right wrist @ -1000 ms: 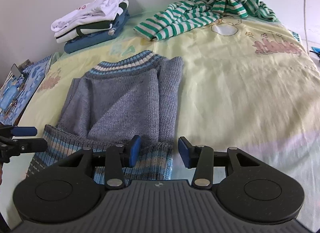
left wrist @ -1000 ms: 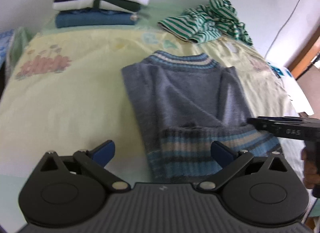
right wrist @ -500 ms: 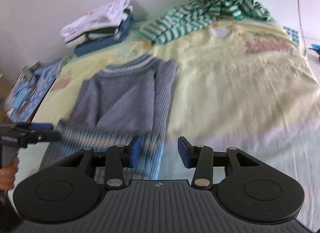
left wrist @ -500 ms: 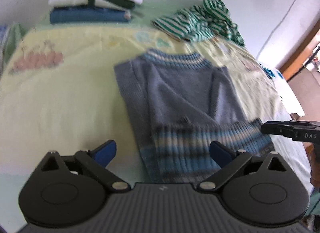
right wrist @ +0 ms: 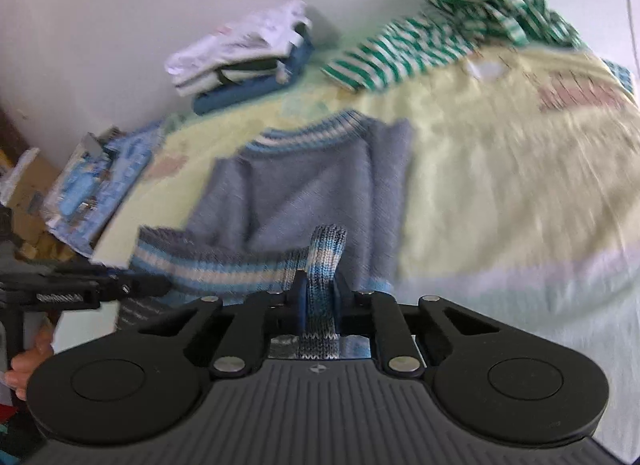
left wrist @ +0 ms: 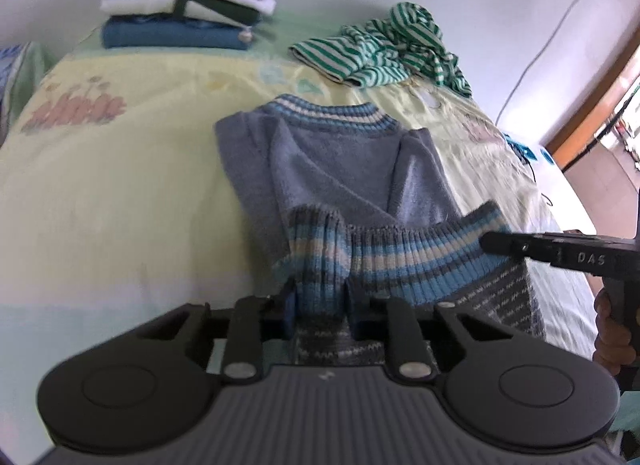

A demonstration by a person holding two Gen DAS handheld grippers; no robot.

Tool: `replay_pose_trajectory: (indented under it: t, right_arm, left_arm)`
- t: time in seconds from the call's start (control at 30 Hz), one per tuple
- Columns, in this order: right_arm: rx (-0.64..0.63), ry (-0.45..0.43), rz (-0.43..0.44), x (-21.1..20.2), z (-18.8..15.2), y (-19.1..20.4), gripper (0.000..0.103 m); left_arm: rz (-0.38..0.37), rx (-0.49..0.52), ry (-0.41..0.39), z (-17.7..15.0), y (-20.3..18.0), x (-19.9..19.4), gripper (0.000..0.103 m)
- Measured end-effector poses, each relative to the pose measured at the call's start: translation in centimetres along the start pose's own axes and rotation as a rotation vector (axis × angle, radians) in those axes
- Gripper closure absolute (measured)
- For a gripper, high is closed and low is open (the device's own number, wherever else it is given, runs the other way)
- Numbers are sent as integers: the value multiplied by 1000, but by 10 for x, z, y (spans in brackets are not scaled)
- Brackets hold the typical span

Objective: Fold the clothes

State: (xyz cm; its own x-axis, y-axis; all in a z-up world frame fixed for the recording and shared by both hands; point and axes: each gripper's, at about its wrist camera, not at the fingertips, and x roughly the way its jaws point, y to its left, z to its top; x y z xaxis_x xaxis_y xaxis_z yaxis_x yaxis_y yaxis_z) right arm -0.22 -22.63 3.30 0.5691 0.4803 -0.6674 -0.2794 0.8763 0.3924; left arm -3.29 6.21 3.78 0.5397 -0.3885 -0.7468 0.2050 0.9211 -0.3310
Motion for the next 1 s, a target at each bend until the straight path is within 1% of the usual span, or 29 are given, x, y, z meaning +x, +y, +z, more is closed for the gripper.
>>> replay_pose_trajectory:
  t: [0.1, 0.13, 0.2, 0.23, 0.3, 0.33, 0.4, 0.47, 0.5, 0.57, 0.63, 0.67, 0.73, 0.77, 0.8, 0.93, 1.0]
  right_arm:
    - [-4, -21, 29, 5, 2, 0, 90]
    - [1, -22, 12, 10, 1, -3, 90]
    - [34, 0, -25, 20, -1, -12, 89]
    - [40, 1, -27, 23, -3, -15, 88]
    - [35, -1, -35, 18, -4, -14, 84]
    - [27, 0, -42, 15, -3, -13, 83]
    - [-8, -16, -66, 6, -2, -9, 78]
    - [-40, -35, -85, 1, -1, -5, 78]
    - [-54, -43, -95, 0, 0, -3, 78]
    - [-77, -49, -120, 4, 1, -2, 77]
    - [-68, -10, -156, 19, 4, -6, 77]
    - [-45, -2, -155, 23, 5, -10, 75]
    - [21, -10, -133, 25, 7, -19, 69]
    - [42, -13, -132, 26, 9, -21, 64]
    - [45, -9, -141, 28, 10, -23, 61]
    - [39, 12, -142, 39, 16, -25, 61]
    - [15, 11, -145, 43, 19, -23, 61]
  left_arm:
    - [10, -31, -5, -4, 6, 0, 87]
    - [18, -41, -5, -6, 8, 2, 86]
    - [30, -49, -9, -5, 9, 7, 77]
    - [41, -35, -10, -4, 7, 6, 73]
    - [62, -7, -12, 0, 3, 5, 58]
    - [73, 7, -13, 1, 2, 5, 56]
    - [88, 10, -17, 6, 4, 2, 54]
    - [108, 3, -15, 11, 8, 3, 52]
    - [119, -1, -13, 13, 10, 5, 46]
    - [149, 8, -3, 18, 11, 14, 39]
    - [160, 26, -5, 24, 9, 21, 38]
    - [161, 35, -9, 28, 8, 24, 38]
    - [164, 46, -14, 33, 7, 29, 33]
    - [158, 36, -11, 35, 9, 32, 30]
    - [152, 26, -8, 37, 12, 34, 29]
    - [146, -23, 7, 43, 22, 44, 25]
    - [147, -40, 10, 46, 27, 48, 30]
